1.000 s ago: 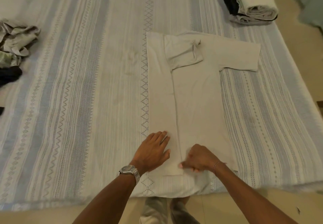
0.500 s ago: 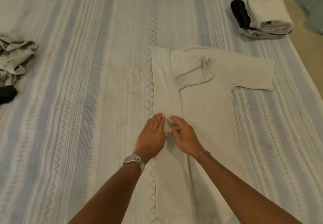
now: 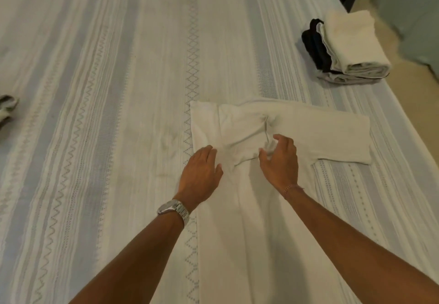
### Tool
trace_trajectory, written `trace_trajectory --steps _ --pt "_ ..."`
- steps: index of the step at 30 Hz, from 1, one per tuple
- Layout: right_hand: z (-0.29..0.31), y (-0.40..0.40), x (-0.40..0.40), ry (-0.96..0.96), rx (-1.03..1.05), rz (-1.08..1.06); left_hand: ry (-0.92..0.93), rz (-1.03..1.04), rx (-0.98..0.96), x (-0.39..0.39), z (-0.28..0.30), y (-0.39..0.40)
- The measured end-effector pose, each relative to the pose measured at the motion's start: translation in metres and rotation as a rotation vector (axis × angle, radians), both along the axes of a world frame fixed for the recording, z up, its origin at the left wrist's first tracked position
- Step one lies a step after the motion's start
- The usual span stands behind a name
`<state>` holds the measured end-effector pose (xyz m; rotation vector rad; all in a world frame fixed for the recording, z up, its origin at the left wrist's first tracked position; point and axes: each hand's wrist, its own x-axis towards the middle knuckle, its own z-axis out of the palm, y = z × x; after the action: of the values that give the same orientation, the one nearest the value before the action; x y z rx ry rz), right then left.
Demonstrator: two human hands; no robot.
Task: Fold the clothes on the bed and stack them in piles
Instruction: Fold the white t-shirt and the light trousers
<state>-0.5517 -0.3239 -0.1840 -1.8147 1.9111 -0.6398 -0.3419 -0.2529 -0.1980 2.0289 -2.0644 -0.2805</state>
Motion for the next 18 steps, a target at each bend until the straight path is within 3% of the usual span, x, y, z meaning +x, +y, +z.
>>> trace_trajectory --steps 5,8,15,18 --pt "-0.006 -0.065 -0.011 0.327 0.128 -0.072 -0.045 0.046 0.103 -0.013 -0.005 -0.057" --pt "-0.008 -0.088 -0.006 0.36 0.113 -0.018 -0.082 0.107 0.102 -0.02 -0.008 -0.083" --pt "-0.008 -0.116 -0.007 -0.184 0.176 -0.026 0.101 0.162 0.091 -0.023 -0.027 -0.116" --pt "-0.009 -0.114 -0.013 -0.209 0.17 -0.071 0.105 0.176 0.085 -0.024 -0.038 -0.12"
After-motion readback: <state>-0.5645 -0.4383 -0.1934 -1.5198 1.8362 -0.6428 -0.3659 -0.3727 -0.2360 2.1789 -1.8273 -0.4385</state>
